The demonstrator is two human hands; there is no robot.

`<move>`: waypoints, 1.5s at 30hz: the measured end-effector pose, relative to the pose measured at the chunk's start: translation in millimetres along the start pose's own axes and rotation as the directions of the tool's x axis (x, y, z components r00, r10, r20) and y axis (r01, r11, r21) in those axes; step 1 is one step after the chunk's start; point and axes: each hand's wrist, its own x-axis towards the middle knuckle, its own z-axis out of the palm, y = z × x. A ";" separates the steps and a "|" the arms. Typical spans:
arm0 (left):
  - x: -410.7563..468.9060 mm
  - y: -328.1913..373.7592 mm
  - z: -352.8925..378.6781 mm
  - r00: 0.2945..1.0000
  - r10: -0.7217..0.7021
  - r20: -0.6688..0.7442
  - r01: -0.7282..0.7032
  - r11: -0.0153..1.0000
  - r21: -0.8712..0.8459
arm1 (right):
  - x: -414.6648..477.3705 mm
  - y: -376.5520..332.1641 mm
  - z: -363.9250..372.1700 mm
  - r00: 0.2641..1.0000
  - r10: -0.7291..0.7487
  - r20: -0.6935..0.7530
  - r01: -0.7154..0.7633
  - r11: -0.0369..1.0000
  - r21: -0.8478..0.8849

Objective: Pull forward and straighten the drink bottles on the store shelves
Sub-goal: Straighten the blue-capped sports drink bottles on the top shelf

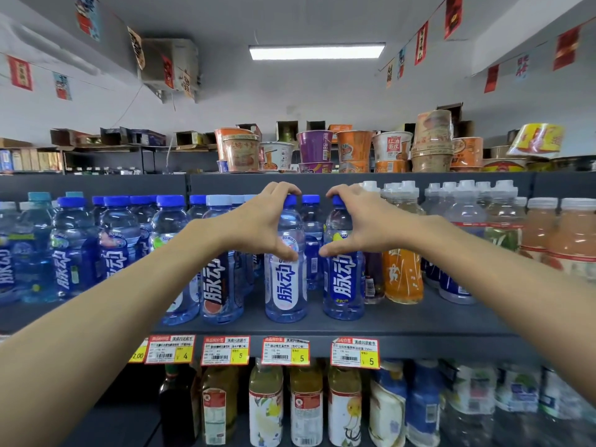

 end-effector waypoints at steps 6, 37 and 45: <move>-2.6 7.6 19.6 0.996 0.005 -0.090 -0.007 1.000 -0.027 | 3.9 -8.0 11.2 0.996 0.045 -0.074 -0.047 0.998 -0.031; 90.2 -28.6 -27.0 0.946 -0.233 0.226 0.140 0.921 0.364 | 106.0 -5.9 -41.1 0.987 0.014 0.161 -0.010 1.000 -0.027; 134.6 -59.1 -19.9 0.910 -0.252 0.330 0.094 0.899 0.427 | 147.1 7.7 -17.4 0.935 0.077 0.345 -0.057 0.996 -0.067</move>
